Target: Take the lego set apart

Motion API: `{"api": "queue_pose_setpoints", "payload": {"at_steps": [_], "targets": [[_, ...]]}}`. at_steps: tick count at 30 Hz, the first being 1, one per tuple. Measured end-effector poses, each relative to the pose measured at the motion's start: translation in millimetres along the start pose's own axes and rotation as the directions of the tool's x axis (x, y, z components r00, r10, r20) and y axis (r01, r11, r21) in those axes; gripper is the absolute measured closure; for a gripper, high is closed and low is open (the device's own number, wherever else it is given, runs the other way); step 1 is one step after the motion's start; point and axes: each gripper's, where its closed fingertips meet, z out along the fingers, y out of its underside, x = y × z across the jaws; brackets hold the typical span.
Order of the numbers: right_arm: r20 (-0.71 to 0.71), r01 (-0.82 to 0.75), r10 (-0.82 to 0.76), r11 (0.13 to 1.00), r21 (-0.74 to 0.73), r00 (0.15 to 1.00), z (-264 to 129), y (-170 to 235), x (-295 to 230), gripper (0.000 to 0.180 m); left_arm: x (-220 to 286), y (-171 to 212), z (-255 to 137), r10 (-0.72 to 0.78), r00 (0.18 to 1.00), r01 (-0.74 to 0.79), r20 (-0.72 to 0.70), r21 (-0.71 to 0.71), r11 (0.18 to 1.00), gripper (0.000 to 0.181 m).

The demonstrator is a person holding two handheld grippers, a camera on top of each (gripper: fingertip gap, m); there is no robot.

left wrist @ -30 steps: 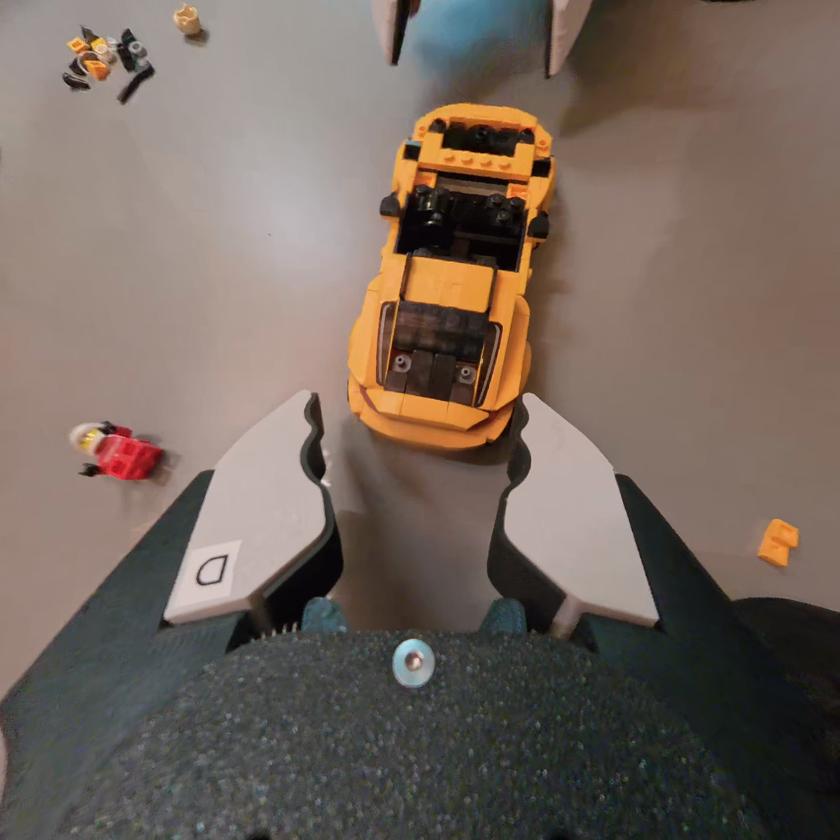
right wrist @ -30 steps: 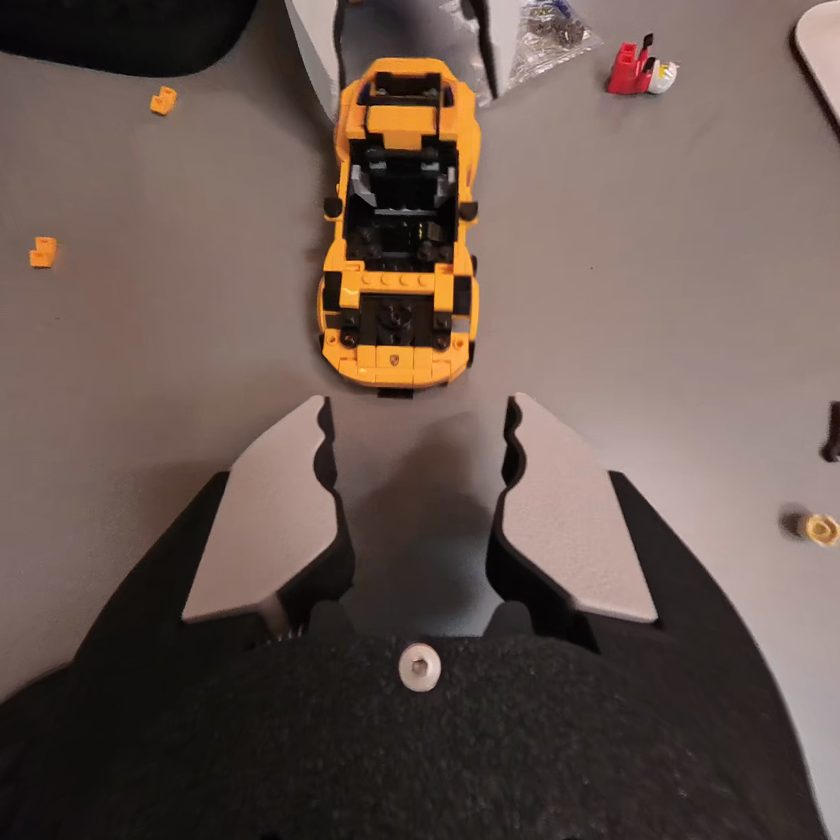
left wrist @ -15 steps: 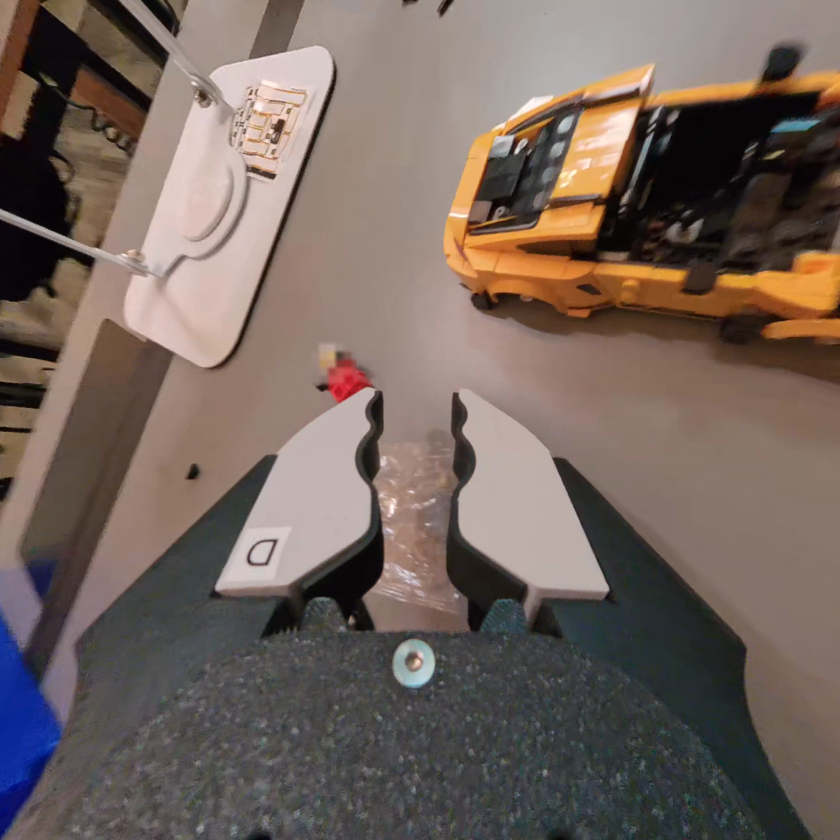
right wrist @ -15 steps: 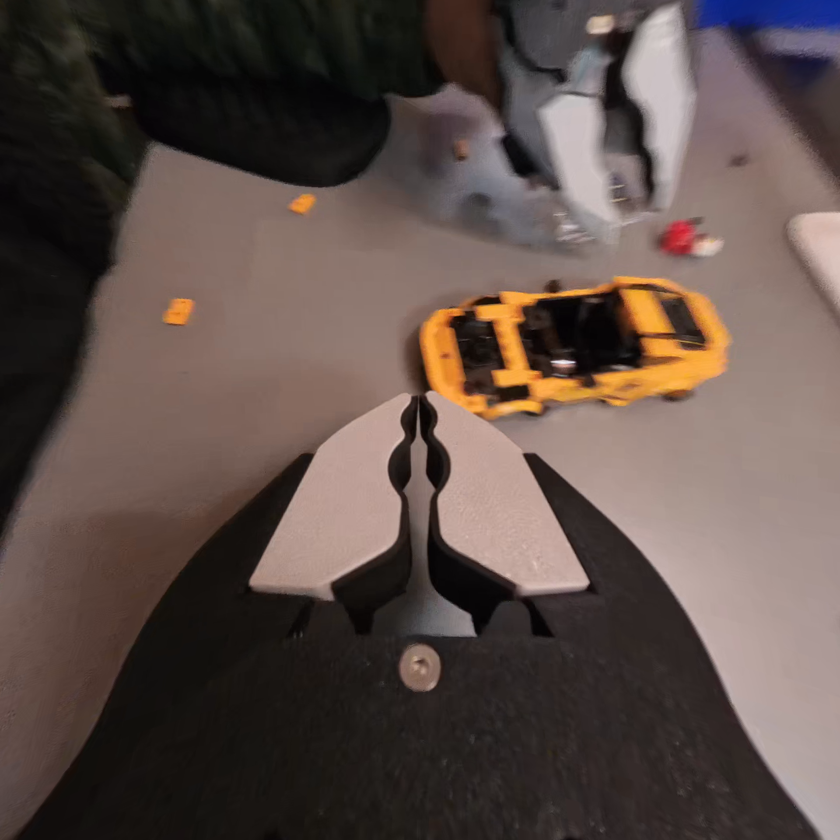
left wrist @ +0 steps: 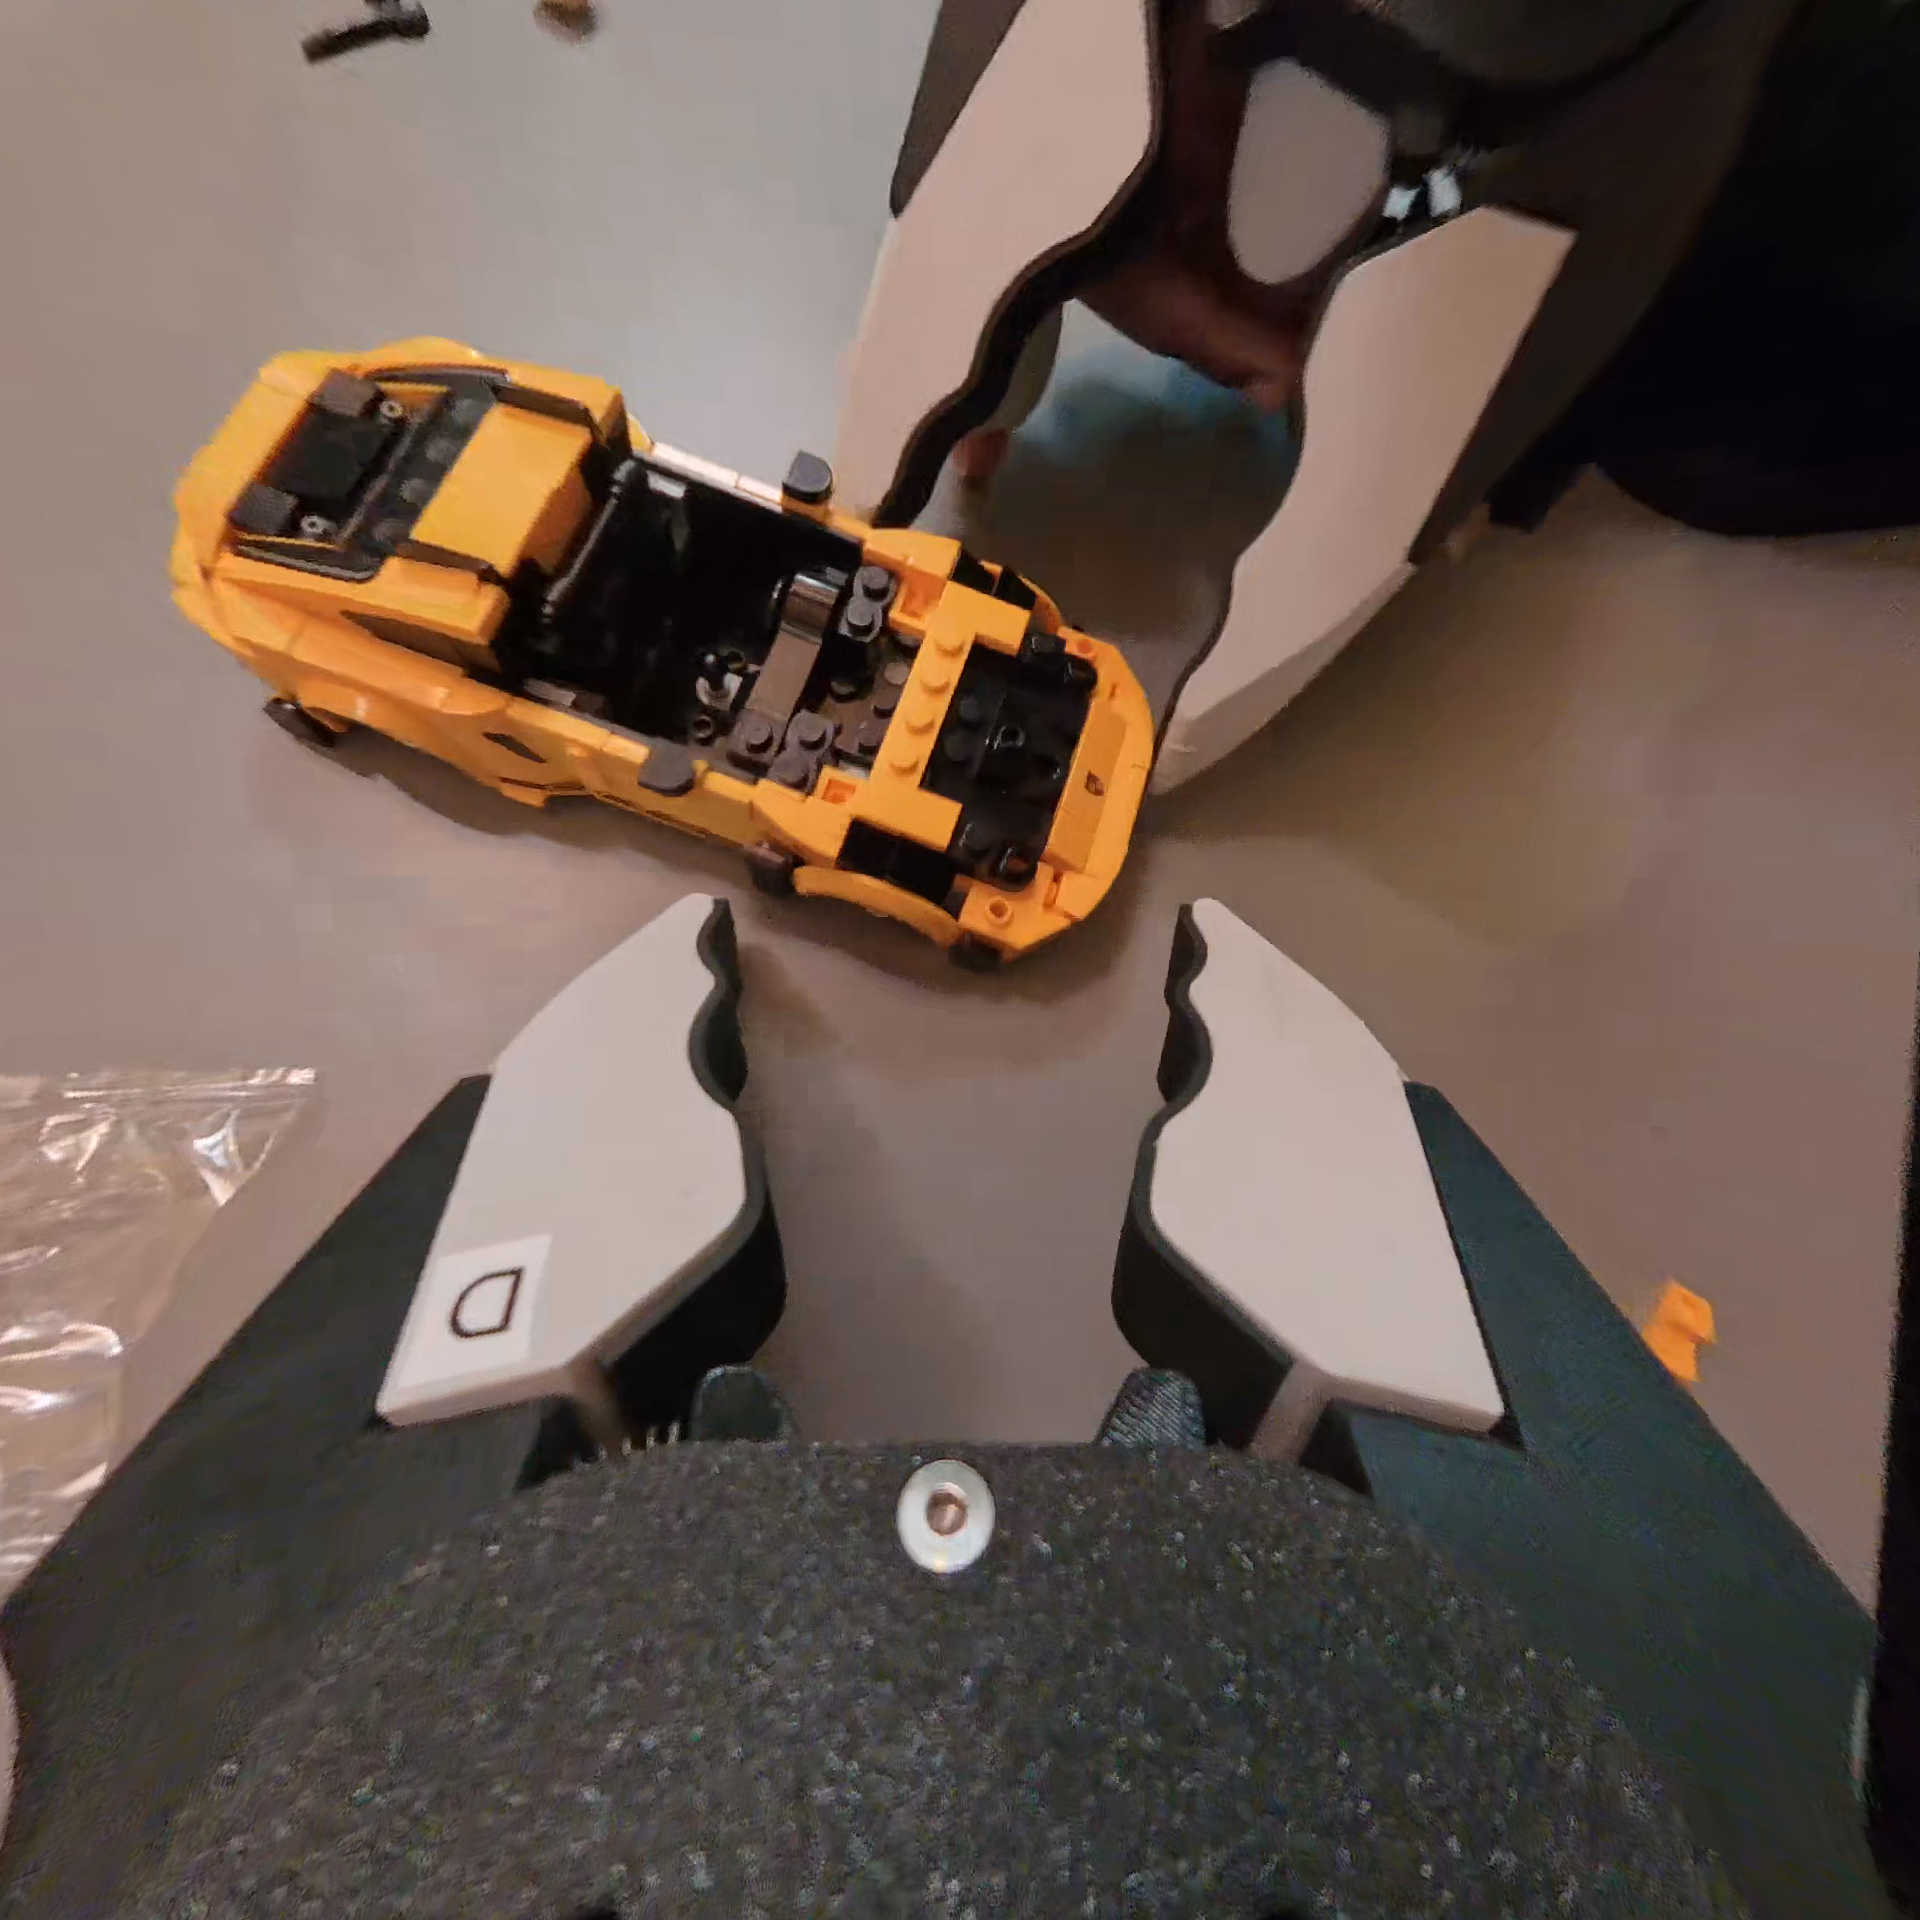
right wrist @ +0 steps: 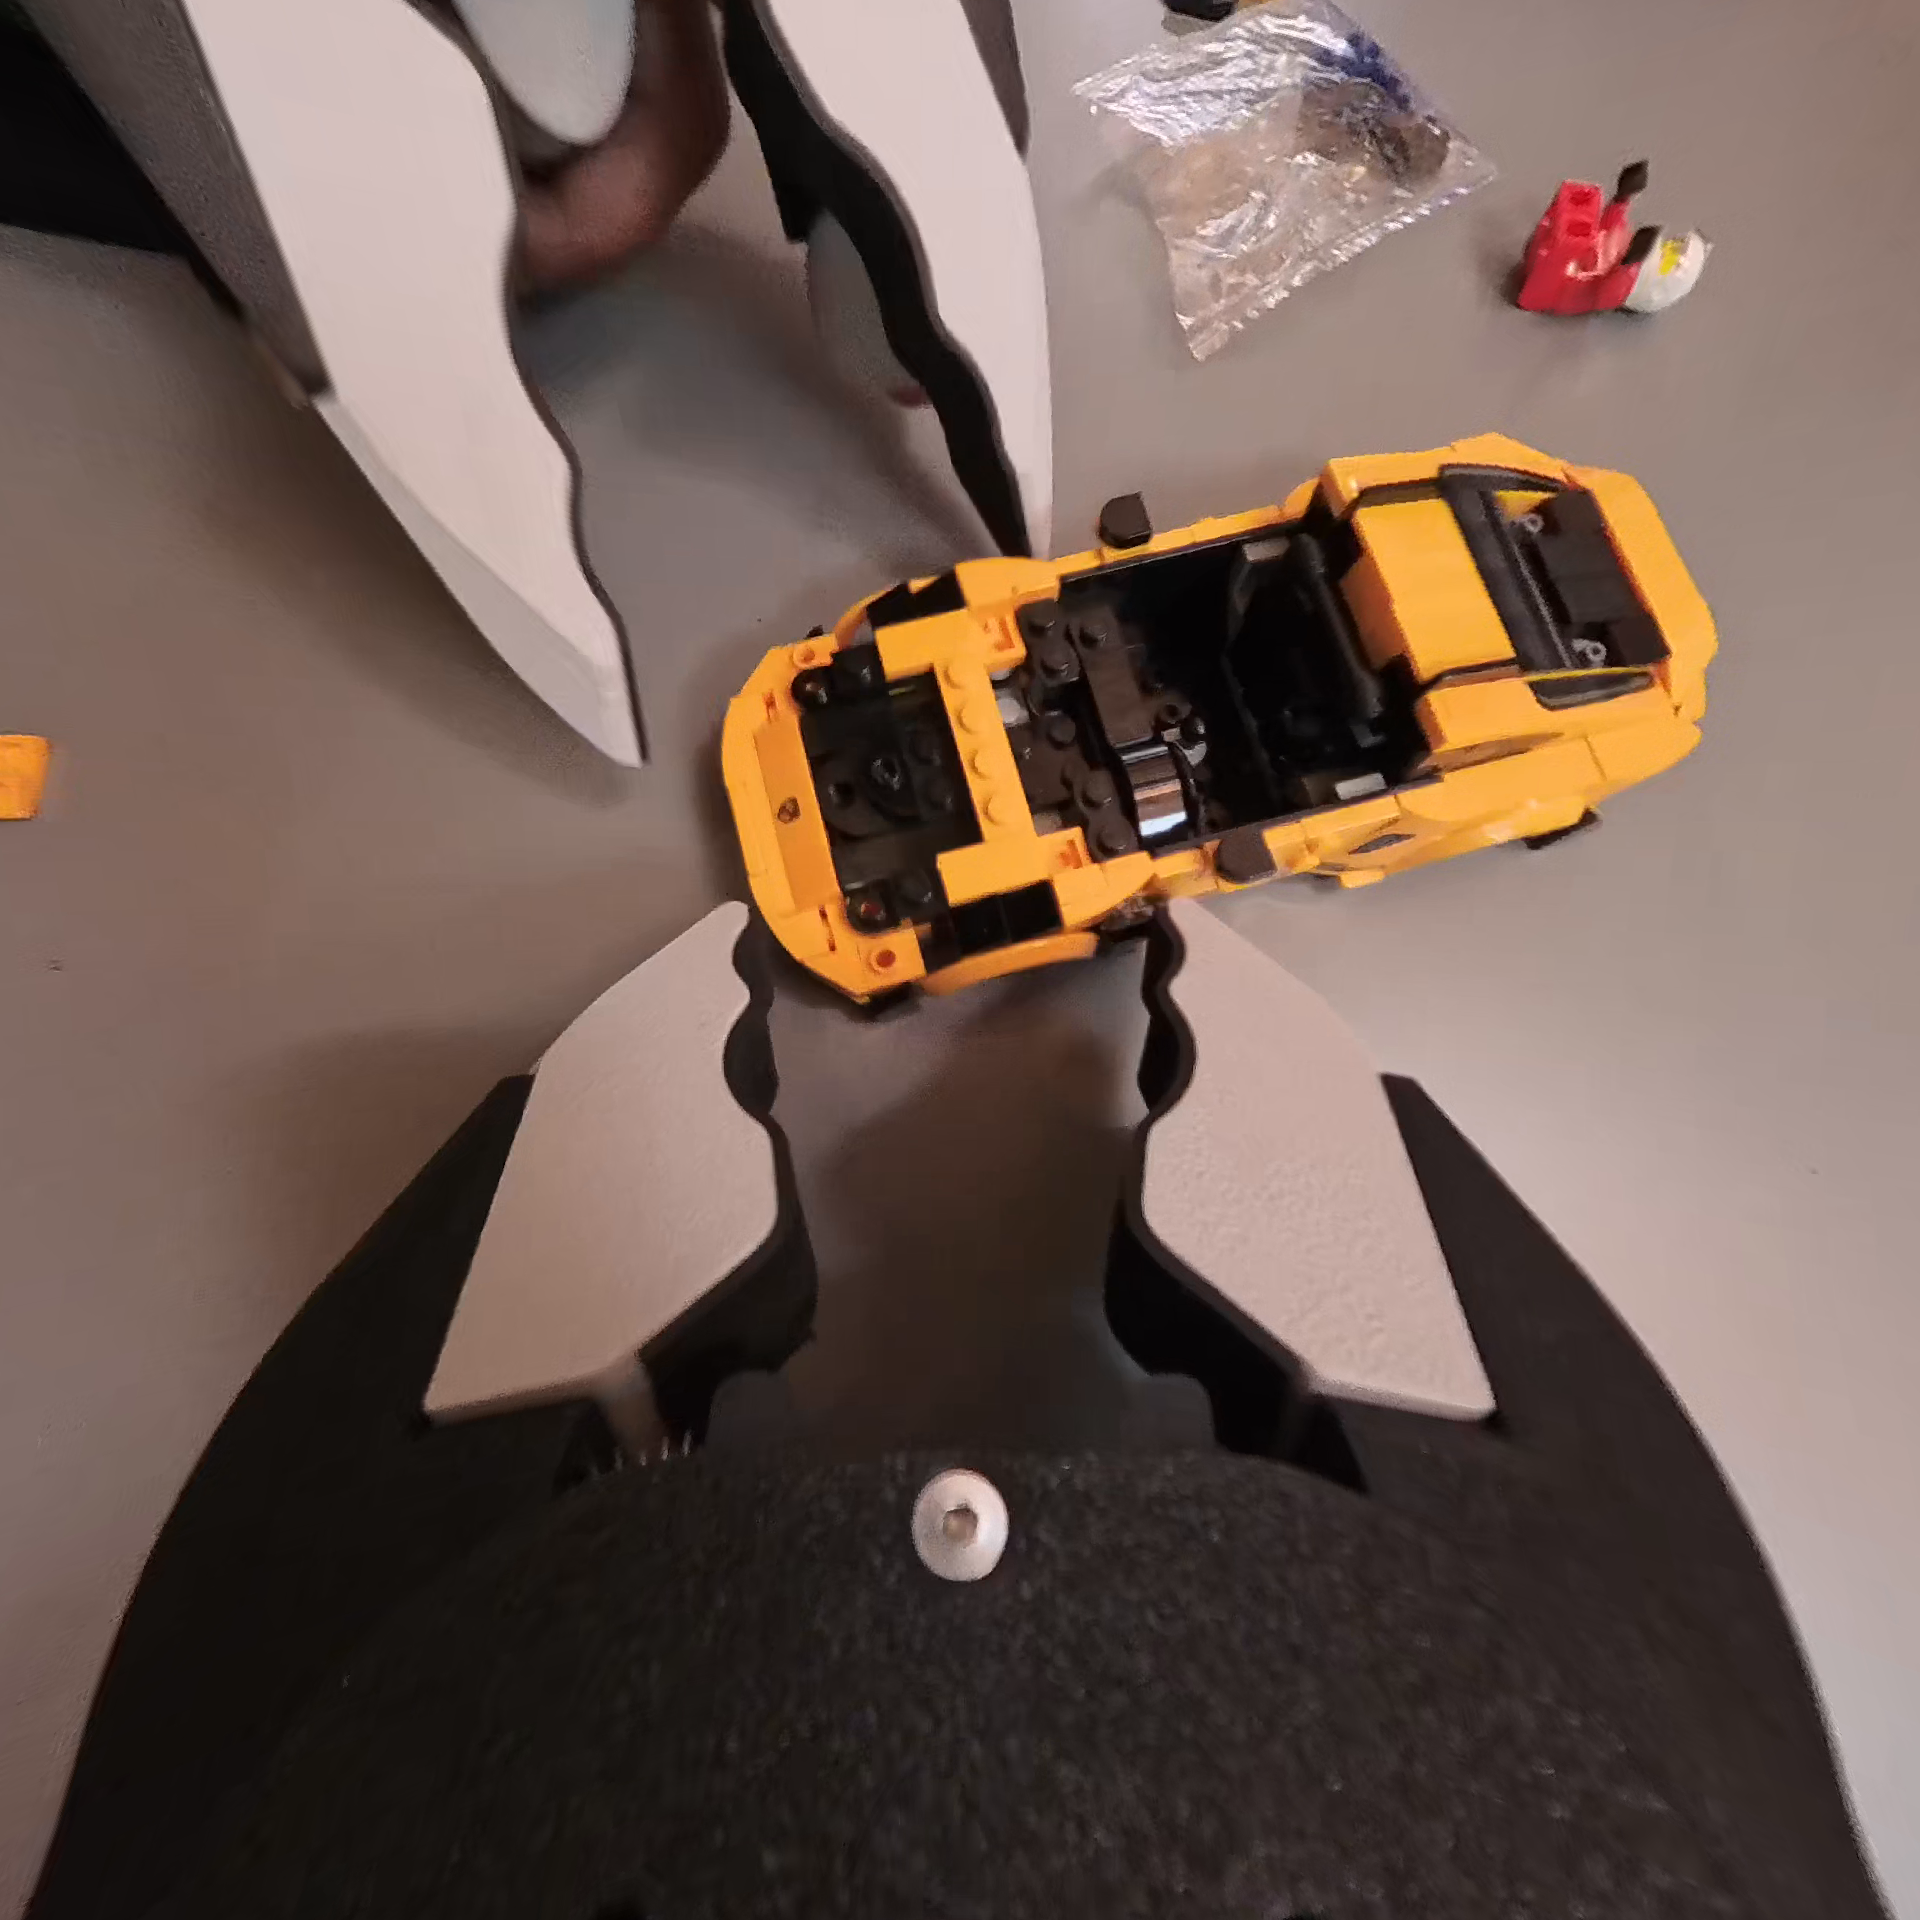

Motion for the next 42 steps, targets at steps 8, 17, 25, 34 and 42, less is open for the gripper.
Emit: {"api": "queue_pose_setpoints", "payload": {"at_steps": [8, 17, 25, 34, 42], "targets": [[-0.087, -0.032, 0.028, 0.998, -0.050, 0.996, -6, 6, -14, 0.118, -1, 6, 4, 0.248, 0.963, -0.256, -0.109, -0.066, 0.964, 0.120], [-0.098, -0.069, 0.069, 0.998, 0.003, 0.993, -12, 3, -43, 0.140, -46, 12, -8, 0.375, 0.898, -0.402, -0.229, -0.086, 0.912, 0.119], [-0.035, 0.237, -0.240, 0.969, -0.073, 0.970, -63, 5, 26, 0.102, -13, 7, -23, 0.212, 0.969, -0.217, -0.127, -0.021, 0.976, 0.103], [0.130, 0.247, -0.227, 0.954, -0.168, 0.965, -18, 20, 45, 0.096, -6, 13, 0, 0.270, 0.963, -0.269, -0.009, -0.112, 0.956, 0.110], [-0.164, -0.043, 0.029, 0.995, -0.085, 0.986, -30, 29, 60, 0.100, -45, -4, -3, 0.243, 0.970, -0.244, -0.025, -0.019, 0.970, 0.114]]}}
